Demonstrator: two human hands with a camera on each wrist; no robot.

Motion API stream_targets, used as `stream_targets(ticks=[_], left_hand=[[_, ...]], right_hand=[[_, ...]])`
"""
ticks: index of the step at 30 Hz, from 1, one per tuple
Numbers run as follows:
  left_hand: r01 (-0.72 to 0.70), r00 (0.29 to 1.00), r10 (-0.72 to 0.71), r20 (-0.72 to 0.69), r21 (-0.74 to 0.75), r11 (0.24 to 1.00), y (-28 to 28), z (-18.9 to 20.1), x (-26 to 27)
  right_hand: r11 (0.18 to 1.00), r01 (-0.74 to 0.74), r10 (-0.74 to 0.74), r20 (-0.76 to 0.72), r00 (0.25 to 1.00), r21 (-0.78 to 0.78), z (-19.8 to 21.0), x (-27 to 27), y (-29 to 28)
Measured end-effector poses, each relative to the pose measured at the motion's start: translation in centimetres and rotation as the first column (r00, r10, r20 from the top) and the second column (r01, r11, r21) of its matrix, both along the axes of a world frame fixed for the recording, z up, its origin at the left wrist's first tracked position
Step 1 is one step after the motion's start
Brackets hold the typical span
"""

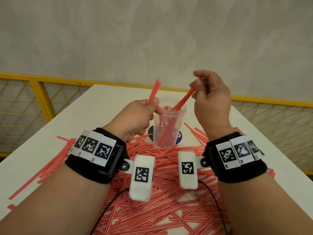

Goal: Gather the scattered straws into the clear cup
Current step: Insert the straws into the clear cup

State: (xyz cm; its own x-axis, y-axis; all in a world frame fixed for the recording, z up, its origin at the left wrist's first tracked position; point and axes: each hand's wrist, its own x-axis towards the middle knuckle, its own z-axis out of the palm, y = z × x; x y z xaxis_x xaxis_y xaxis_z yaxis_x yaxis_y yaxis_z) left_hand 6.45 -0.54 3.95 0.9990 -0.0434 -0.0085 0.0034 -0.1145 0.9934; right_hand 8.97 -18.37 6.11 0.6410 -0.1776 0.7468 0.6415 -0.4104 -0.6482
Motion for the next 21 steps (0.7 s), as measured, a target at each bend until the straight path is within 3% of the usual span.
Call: stream_targets(ticks=[4, 7, 9, 14, 17, 21], left_hand=[[0.001, 1.000, -0.001, 0.001, 0.041, 0.999, -0.1, 0.1, -0.1], [0.002, 1.000, -0.002, 0.001, 0.056, 0.998, -0.1, 0.2, -0.1], [0.012, 1.000, -0.012, -0.002, 0.067, 0.998, -0.2, 0.2, -0.1], [0.060, 0.998, -0.061, 0.013, 0.103, 0.993, -0.1, 0.1, -0.2], [0.098, 0.992, -0.108, 0.063, 0.140, 0.985, -0.3, 0.2, -0.6], [0.152, 0.982, -0.168, 0.085, 0.167, 0.974, -0.6, 0.4, -1.0]], right_hand=[[0.963, -0.001, -0.033, -0.124, 0.992, -0.268, -0.6, -0.2, 0.5], [0.880, -0.025, -0.097, -0.232, 0.968, -0.475, -0.7, -0.1, 0.6], [0.852, -0.019, -0.137, -0.258, 0.956, -0.523, -0.7, 0.0, 0.5], [0.927, -0.052, -0.036, -0.227, 0.973, -0.372, 0.1, -0.6, 0.7], [0.962, -0.209, 0.153, -0.287, 0.946, -0.176, 0.7, -1.4, 1.3], [0.924, -0.383, 0.351, -0.353, 0.867, -0.022, 0.9, -2.5, 2.2]])
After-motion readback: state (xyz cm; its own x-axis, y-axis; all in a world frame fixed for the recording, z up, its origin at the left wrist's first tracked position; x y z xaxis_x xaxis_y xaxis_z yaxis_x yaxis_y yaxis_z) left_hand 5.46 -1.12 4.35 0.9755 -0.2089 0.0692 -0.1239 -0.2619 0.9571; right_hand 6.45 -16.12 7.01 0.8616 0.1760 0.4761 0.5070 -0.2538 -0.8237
